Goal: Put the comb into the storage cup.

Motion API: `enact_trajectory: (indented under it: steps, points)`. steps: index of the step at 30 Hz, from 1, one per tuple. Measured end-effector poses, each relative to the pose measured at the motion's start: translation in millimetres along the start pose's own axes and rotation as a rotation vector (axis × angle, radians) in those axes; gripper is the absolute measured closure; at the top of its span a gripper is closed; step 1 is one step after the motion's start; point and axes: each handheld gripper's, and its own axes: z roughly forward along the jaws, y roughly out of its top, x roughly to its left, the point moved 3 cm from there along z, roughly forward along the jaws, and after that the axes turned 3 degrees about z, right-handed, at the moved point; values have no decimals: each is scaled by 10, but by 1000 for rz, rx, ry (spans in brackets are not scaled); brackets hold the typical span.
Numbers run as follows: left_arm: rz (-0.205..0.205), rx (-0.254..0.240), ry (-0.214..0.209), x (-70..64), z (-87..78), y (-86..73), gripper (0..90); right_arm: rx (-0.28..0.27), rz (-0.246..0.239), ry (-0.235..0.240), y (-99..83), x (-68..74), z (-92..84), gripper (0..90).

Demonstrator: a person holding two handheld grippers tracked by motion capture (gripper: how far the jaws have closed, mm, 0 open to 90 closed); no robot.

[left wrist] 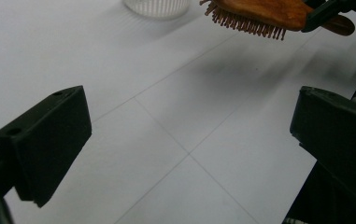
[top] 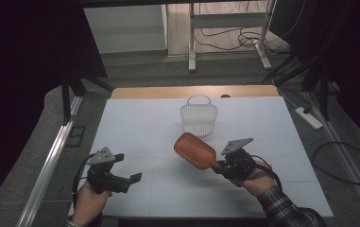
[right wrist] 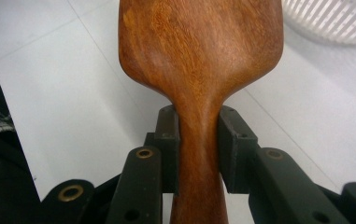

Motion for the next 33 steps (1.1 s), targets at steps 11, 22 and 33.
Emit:
enact_trajectory:
  steps: [11, 22, 33]
  points:
    - [-9, -13, -31, -7, 205, 206, 0, -60, 3, 11, 60, 13, -75, 716]
    - [-15, -2, -86, -82, 463, 432, 0, -97, 1, 6, 109, 44, -113, 716]
    - [-30, 12, -146, -85, 656, 592, 0, -143, 12, -7, 145, 66, -145, 716]
